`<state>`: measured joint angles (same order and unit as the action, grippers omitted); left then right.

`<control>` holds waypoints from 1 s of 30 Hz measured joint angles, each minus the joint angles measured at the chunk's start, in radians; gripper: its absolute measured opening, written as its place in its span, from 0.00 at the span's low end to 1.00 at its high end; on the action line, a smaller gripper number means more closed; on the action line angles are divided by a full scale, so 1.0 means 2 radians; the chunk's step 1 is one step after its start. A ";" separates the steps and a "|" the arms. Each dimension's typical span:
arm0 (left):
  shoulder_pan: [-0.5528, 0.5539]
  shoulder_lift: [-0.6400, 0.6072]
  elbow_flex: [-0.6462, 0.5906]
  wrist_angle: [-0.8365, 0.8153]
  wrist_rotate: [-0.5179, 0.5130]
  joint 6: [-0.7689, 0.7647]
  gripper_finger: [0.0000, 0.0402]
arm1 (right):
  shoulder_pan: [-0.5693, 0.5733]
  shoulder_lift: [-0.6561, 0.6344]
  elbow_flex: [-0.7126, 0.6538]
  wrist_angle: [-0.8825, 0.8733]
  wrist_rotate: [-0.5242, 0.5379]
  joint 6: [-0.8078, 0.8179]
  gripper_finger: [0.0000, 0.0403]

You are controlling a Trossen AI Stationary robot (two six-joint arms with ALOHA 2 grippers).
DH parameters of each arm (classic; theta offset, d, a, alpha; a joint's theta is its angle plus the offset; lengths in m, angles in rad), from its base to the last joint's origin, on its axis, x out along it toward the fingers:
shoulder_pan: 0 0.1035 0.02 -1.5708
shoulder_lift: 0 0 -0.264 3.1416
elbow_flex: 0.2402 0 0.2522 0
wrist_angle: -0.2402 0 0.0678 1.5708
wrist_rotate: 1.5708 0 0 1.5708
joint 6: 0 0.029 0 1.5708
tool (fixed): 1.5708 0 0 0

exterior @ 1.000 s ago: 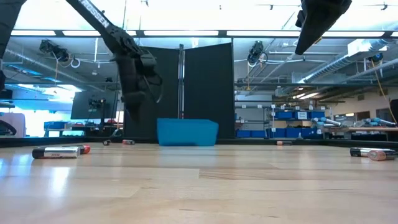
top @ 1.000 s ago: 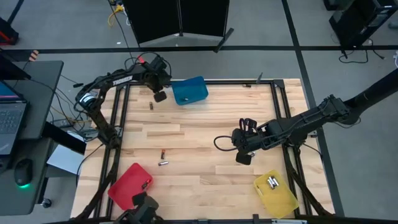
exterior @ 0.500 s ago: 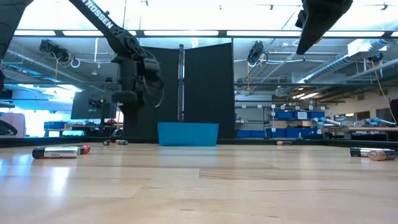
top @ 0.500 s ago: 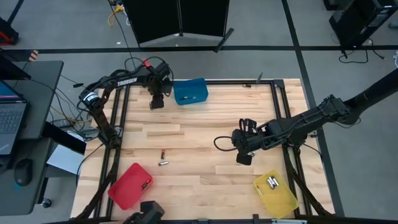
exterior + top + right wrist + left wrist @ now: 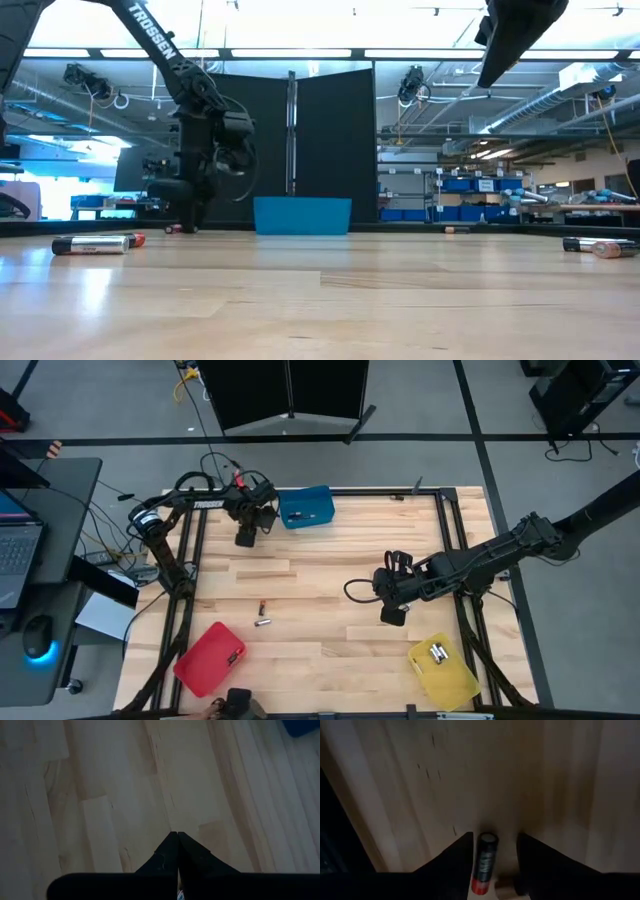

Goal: Sort batteries
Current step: Put the black-red battery into the red bin

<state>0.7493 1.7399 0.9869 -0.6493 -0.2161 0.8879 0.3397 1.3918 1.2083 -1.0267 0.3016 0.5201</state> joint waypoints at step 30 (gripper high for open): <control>0.025 0.001 -0.003 -0.010 0.001 -0.056 0.38 | 0.003 0.000 0.000 0.000 -0.004 0.000 0.03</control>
<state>0.7989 1.7418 0.9819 -0.6692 -0.2141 0.7760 0.3450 1.3918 1.2083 -1.0265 0.2935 0.5201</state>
